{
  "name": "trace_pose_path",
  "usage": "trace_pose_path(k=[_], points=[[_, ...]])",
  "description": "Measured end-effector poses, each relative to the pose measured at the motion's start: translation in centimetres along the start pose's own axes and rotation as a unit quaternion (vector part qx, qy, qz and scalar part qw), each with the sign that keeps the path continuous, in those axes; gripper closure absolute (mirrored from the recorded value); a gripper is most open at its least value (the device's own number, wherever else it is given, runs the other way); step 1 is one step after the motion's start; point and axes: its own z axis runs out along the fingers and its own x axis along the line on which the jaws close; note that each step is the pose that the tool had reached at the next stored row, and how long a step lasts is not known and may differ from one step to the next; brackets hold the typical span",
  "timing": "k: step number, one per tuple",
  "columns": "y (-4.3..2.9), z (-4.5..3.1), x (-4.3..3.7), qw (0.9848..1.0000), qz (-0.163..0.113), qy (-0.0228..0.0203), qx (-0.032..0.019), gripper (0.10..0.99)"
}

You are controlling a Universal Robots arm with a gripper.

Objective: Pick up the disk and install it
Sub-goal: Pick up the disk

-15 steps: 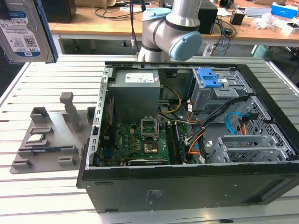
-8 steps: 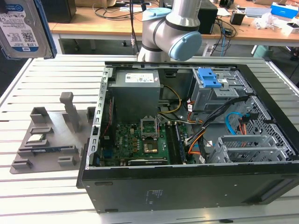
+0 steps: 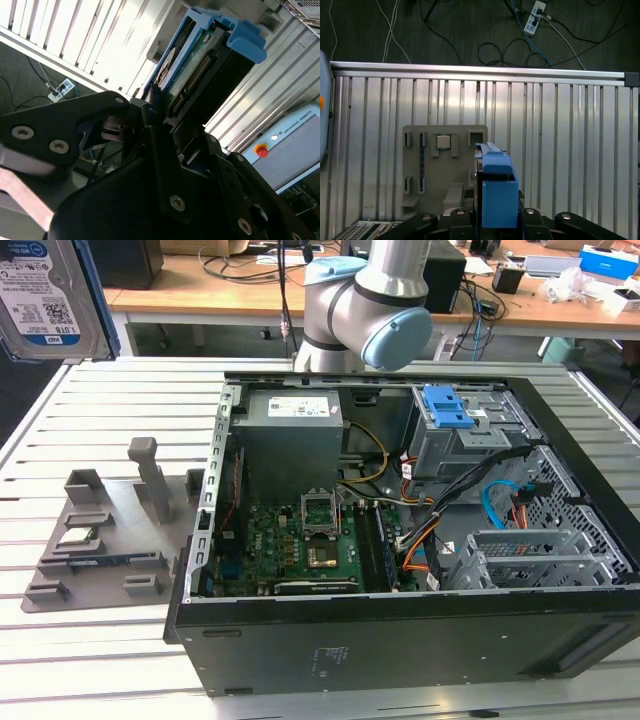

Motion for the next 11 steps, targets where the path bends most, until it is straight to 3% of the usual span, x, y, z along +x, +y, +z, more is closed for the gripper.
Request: trace_pose_path(k=[5,11], points=[[-0.33,-0.03,0.01,1.0000,0.000,0.0000,0.0000,0.722],[-1.97,-0.10,0.06,1.0000,0.000,0.0001,0.0000,0.722]])
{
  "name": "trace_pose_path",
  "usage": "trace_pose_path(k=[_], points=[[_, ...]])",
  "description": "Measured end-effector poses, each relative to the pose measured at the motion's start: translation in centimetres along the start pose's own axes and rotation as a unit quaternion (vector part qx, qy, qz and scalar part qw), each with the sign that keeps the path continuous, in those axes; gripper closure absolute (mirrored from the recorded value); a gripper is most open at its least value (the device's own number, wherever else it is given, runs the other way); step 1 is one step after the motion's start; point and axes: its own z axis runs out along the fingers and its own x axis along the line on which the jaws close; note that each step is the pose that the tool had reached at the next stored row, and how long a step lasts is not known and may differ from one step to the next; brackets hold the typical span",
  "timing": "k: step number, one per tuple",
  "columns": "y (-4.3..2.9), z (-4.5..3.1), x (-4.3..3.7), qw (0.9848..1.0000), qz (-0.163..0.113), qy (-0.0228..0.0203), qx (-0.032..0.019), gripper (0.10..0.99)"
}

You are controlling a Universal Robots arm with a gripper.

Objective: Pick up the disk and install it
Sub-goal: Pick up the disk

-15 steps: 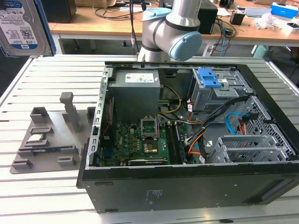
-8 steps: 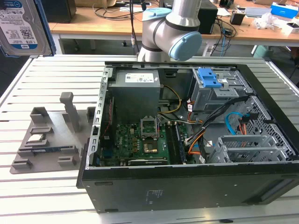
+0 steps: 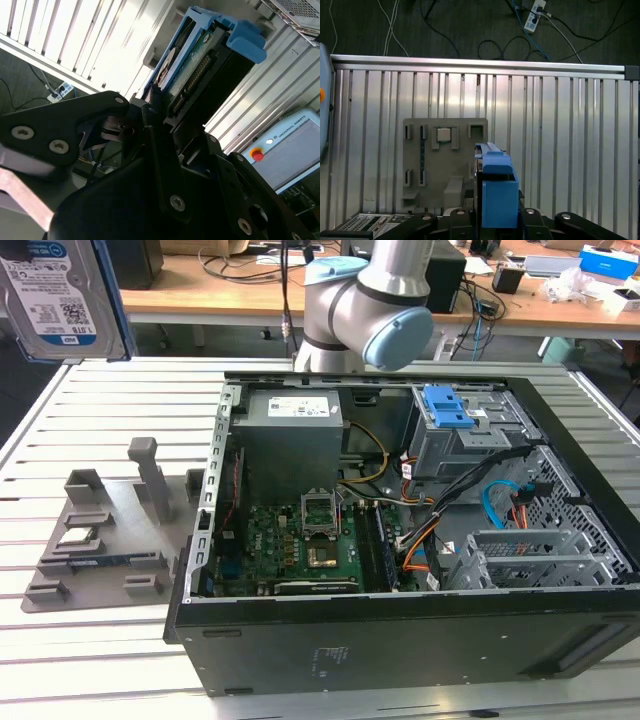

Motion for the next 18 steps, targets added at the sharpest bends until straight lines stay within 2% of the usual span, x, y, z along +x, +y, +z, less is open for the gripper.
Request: trace_pose_path(k=[1,5,11,13,18], points=[[-0.27,-0.02,0.01,1.0000,0.000,0.0000,0.0000,0.722],[-2.29,-0.11,0.07,1.0000,0.000,0.0000,0.0000,0.722],[-3.88,-0.19,0.12,1.0000,0.000,0.0000,0.0000,0.722],[-4.94,-0.24,0.15,1.0000,0.000,0.0000,0.0000,0.722],[-6.43,-0.31,0.20,1.0000,0.000,0.0000,0.0000,0.722]])
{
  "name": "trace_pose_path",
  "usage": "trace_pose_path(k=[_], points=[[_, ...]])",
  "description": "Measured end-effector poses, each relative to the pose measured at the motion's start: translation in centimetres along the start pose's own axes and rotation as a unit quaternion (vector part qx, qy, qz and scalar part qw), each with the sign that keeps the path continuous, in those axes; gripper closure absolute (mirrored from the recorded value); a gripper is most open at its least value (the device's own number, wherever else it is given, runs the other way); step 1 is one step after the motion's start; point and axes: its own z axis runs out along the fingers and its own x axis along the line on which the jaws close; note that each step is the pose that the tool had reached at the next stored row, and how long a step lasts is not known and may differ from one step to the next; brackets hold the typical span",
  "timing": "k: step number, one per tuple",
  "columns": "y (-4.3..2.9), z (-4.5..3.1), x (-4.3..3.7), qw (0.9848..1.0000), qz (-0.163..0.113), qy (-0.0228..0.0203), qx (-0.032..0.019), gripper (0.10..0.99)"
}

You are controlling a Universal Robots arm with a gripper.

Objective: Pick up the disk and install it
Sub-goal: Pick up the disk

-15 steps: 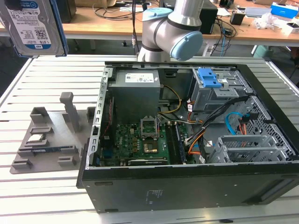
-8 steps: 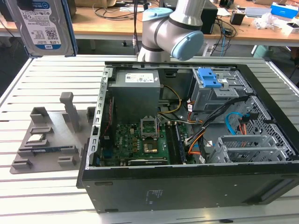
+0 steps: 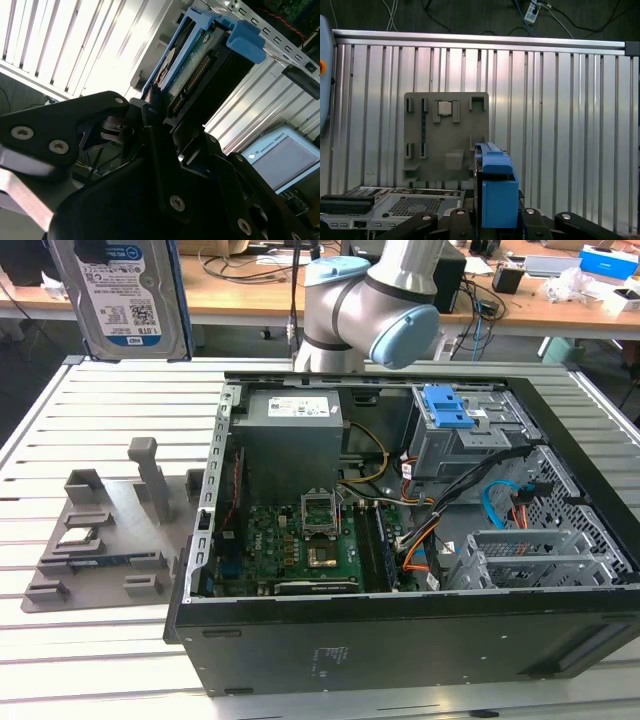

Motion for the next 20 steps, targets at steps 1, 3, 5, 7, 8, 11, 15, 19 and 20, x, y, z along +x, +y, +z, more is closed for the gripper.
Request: trace_pose_path(k=[1,3,5,7,8,11,15,19,20], points=[[-0.48,-0.02,0.02,1.0000,0.000,-0.0001,0.0000,0.722],[-1.70,-0.08,0.05,1.0000,0.000,0.0000,0.0000,0.722],[-2.48,-0.12,0.08,1.0000,0.000,0.0000,0.0000,0.722],[-3.21,-0.15,0.10,1.0000,0.000,-0.0001,0.0000,0.722],[-3.41,-0.16,0.11,1.0000,0.000,0.0000,0.0000,0.722],[-4.21,-0.20,0.13,1.0000,0.000,0.0000,0.0000,0.722],[-5.64,-0.27,0.17,1.0000,0.000,0.0000,0.0000,0.722],[-6.82,-0.32,0.21,1.0000,0.000,0.0000,0.0000,0.722],[-7.06,-0.33,0.22,1.0000,0.000,0.0000,0.0000,0.722]])
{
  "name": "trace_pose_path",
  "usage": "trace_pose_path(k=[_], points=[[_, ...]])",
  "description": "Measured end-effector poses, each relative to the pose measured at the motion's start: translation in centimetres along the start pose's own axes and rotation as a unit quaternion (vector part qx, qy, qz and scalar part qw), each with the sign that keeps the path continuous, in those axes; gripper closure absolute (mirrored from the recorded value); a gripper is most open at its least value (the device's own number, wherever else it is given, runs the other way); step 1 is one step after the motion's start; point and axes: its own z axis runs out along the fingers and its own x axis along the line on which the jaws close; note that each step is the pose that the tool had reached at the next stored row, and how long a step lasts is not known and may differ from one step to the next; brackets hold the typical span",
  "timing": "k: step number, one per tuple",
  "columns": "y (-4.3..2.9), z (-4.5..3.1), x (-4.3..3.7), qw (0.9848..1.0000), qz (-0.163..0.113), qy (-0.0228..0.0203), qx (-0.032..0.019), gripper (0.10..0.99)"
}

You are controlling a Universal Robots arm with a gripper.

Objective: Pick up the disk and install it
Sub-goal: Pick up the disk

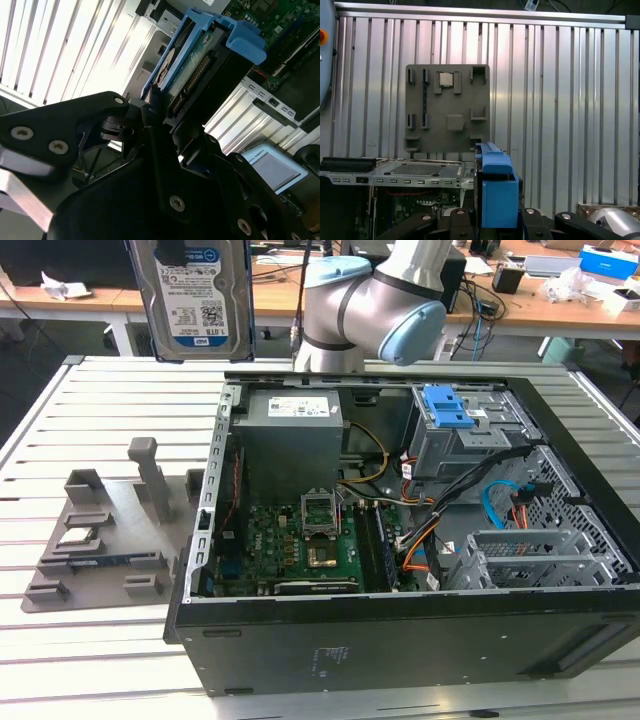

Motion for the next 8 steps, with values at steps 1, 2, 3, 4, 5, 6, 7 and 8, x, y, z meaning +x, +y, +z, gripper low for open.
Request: trace_pose_path(k=[1,2,3,4,5,6,7,8], points=[[-0.25,-0.01,0.01,1.0000,0.000,0.0000,0.0000,0.722],[-0.48,-0.02,0.01,1.0000,0.000,0.0000,0.0000,0.722],[-0.71,-0.03,0.02,1.0000,0.000,0.0000,0.0000,0.722],[-1.11,-0.06,0.03,1.0000,0.000,0.0000,0.0000,0.722],[-1.35,-0.06,0.04,1.0000,0.000,0.0000,0.0000,0.722],[-1.60,-0.08,0.05,1.0000,0.000,0.0000,0.0000,0.722],[-2.00,-0.10,0.06,1.0000,0.000,0.0000,0.0000,0.722],[-2.32,-0.11,0.07,1.0000,0.000,0.0000,0.0000,0.722]])
